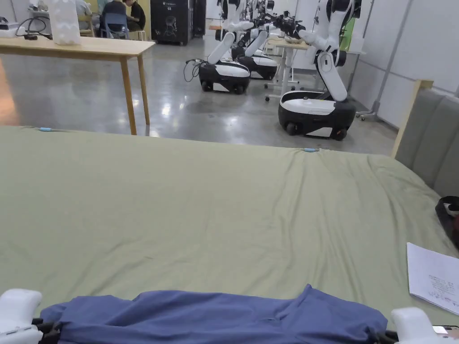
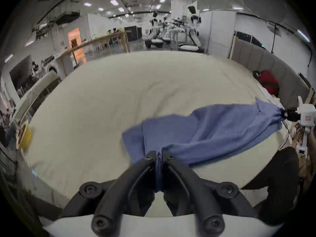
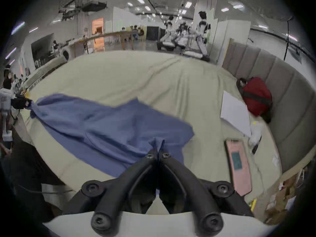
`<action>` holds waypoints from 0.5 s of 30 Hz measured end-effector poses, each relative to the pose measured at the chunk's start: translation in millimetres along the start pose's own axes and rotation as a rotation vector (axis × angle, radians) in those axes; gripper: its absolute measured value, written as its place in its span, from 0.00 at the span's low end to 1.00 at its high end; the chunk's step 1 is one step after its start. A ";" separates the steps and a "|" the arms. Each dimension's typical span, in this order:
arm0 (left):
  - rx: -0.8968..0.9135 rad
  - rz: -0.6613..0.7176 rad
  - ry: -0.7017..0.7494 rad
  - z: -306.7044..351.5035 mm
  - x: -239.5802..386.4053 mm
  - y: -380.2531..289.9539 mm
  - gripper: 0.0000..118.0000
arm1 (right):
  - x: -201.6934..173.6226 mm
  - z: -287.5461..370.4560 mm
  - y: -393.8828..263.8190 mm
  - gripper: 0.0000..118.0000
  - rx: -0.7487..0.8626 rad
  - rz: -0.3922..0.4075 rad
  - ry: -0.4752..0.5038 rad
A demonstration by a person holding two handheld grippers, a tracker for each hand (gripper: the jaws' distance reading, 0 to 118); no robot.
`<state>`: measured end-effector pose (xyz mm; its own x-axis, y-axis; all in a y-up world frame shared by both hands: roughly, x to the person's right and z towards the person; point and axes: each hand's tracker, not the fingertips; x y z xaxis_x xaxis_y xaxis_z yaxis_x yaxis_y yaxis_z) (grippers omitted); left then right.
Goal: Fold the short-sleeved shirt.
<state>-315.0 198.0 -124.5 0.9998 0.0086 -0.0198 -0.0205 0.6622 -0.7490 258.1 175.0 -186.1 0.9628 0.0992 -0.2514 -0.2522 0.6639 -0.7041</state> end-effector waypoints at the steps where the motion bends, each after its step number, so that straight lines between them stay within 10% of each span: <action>1: 0.002 0.000 0.005 0.3 -1.2 -3.7 0.04 | 3.0 -3.0 -3.5 0.02 -0.006 -0.021 0.010; 3: 0.004 0.016 0.012 3.6 1.0 -4.1 0.11 | 3.9 0.4 -1.9 0.03 -0.005 -0.044 0.010; 6: 0.103 -0.020 0.089 27.3 21.8 7.6 0.87 | -1.6 23.9 15.5 0.52 0.106 -0.048 -0.003; 7: 0.141 -0.020 0.079 34.8 27.9 11.8 0.96 | -7.3 33.4 22.9 0.73 0.145 -0.047 -0.001; 15: 0.443 -0.028 0.099 83.3 89.1 22.7 0.90 | -85.1 94.1 54.3 0.78 0.548 -0.055 0.026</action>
<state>-225.9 276.3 -88.1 0.9940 -0.0710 -0.0830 0.0327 0.9183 -0.3946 171.6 272.4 -140.5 0.9687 0.0392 -0.2453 -0.1069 0.9571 -0.2693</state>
